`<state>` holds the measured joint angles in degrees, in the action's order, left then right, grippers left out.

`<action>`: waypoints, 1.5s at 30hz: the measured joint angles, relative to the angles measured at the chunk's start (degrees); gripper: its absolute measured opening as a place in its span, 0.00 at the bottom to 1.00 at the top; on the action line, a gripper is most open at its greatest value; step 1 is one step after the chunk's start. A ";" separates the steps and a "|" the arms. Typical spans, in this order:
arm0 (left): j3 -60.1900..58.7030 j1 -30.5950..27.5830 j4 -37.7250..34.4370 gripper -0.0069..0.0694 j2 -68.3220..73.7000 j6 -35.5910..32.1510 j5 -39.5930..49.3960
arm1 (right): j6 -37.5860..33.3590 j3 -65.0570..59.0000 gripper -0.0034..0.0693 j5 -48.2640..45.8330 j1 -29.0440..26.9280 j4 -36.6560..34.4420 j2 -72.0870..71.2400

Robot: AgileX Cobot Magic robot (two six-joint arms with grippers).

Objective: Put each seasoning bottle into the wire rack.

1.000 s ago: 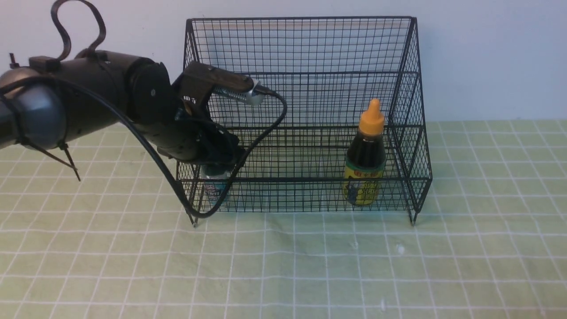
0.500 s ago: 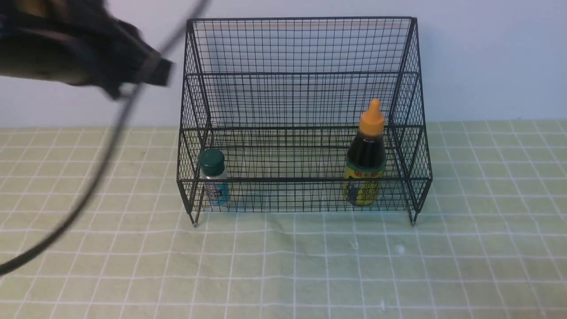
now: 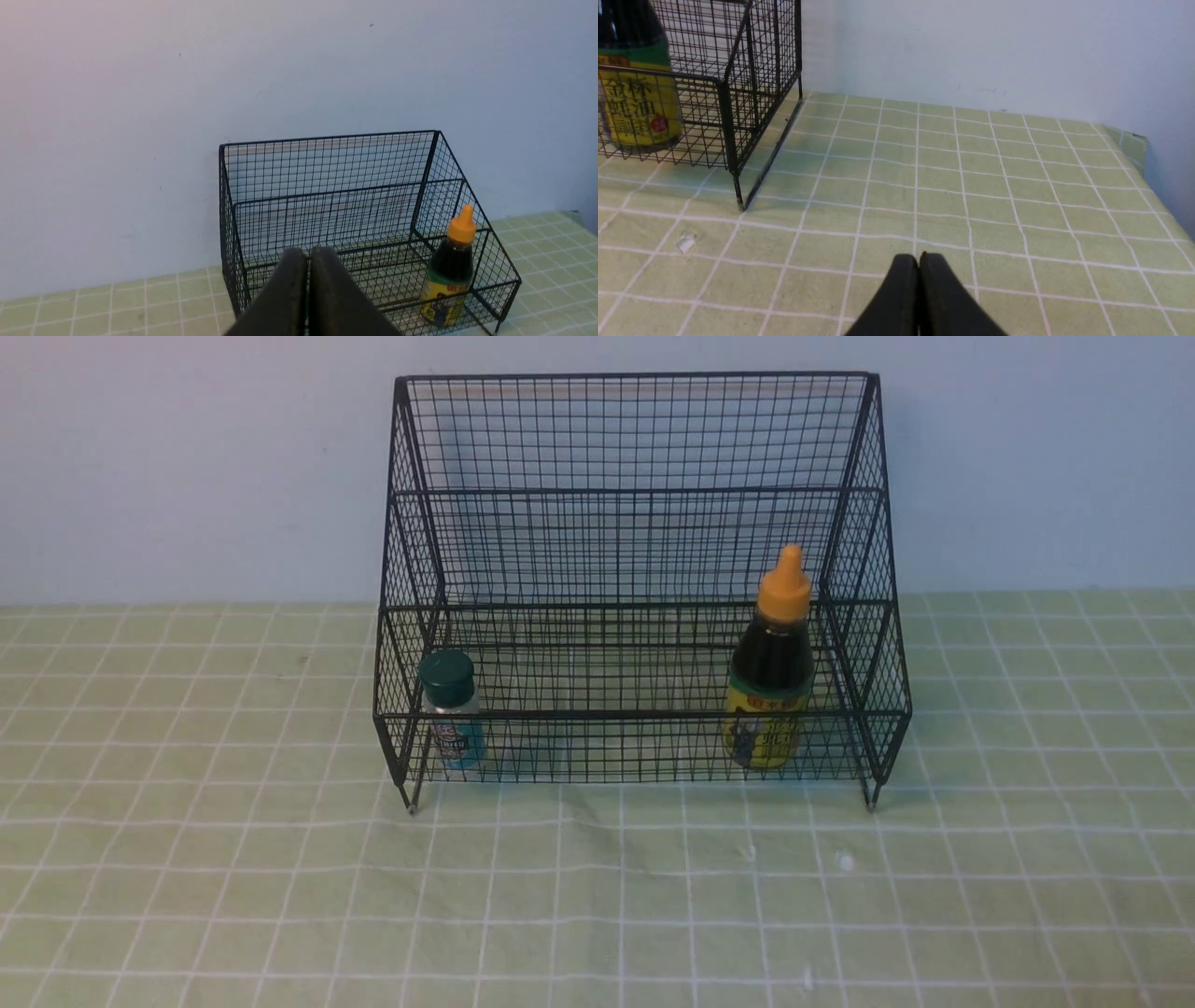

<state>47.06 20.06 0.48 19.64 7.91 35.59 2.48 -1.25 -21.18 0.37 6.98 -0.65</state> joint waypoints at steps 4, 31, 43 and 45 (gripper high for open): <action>-2.81 0.00 -0.48 0.08 -6.36 0.45 -0.05 | 0.00 0.00 0.03 0.00 0.00 0.00 0.00; -26.31 -9.30 -4.56 0.08 -17.22 -11.84 -5.29 | 0.00 0.00 0.03 0.00 0.00 0.00 0.00; -48.18 -17.78 -3.99 0.08 -20.28 -14.97 -12.17 | 0.00 0.00 0.03 -0.06 0.00 0.00 0.00; -48.37 -17.78 -3.79 0.08 -20.28 -14.97 -13.22 | 0.00 0.00 0.03 -0.06 0.00 0.00 0.00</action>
<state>-1.31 2.28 -3.31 -0.64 -7.06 22.37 2.48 -1.25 -21.24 0.37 6.98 -0.65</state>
